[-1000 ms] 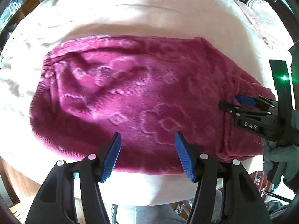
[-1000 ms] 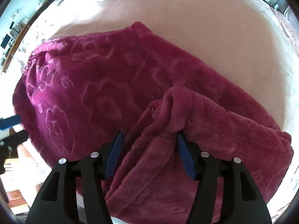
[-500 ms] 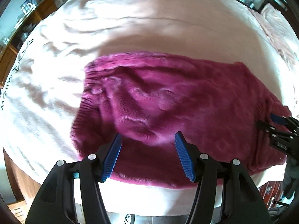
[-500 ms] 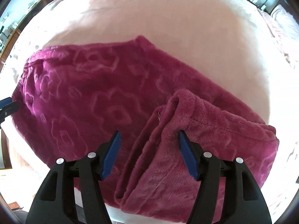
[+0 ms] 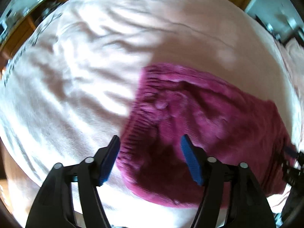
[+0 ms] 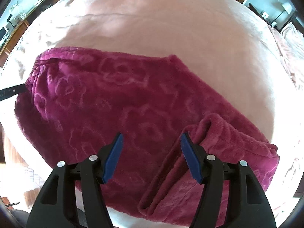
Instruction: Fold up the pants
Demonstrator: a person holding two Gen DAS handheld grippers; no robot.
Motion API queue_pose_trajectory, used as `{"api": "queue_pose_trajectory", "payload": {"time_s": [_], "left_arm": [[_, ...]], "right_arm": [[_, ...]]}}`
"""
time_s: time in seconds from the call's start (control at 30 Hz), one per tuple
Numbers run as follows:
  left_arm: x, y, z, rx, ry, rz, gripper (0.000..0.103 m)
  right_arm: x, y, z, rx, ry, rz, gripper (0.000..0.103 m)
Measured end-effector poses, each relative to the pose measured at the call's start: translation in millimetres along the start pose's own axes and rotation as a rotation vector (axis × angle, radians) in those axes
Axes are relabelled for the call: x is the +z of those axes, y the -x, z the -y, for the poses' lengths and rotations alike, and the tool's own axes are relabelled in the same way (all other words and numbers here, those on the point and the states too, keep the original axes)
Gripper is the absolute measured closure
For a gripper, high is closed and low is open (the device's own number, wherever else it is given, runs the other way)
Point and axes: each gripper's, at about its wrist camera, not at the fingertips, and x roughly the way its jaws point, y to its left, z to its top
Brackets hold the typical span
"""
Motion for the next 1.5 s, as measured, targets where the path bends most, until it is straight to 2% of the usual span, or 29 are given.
{"api": "queue_pose_trajectory", "payload": {"time_s": [0.23,0.37,0.57,0.7,0.73,0.77,0.9,1.07,1.27,1.5], "left_arm": [[-1,-35,-48,-0.125,0.172,-0.045,0.027],[-2,-56,-59,-0.16,0.174,-0.073,0.024],[-2,-81,-64,-0.209,0.176,-0.1,0.015],[-8,-82,-62,-0.213,0.167,-0.092,0.014],[-8,-81,-62,-0.212,0.159,-0.089,0.015],[-9,-81,-61,-0.214,0.151,-0.085,0.022],[-3,-72,-53,-0.264,0.111,-0.085,0.062],[-1,-53,-41,-0.244,0.09,-0.07,0.068],[-4,-3,-18,-0.269,0.072,0.007,0.069],[-7,62,60,-0.312,-0.05,0.103,0.07]], "right_arm": [[-7,-8,2,0.007,-0.008,-0.015,0.038],[-13,-7,7,0.006,-0.018,-0.018,0.038],[-20,-1,15,0.01,-0.02,-0.022,0.038],[-31,9,26,0.008,-0.028,-0.027,0.038],[-34,10,28,0.007,-0.033,-0.029,0.038],[-37,12,31,0.006,-0.038,-0.033,0.038],[-44,14,38,0.002,-0.061,-0.04,0.038],[-44,27,52,0.015,-0.067,-0.006,0.038],[-46,47,82,0.036,-0.094,0.047,0.038],[-70,61,136,0.068,-0.198,0.071,0.038]]}}
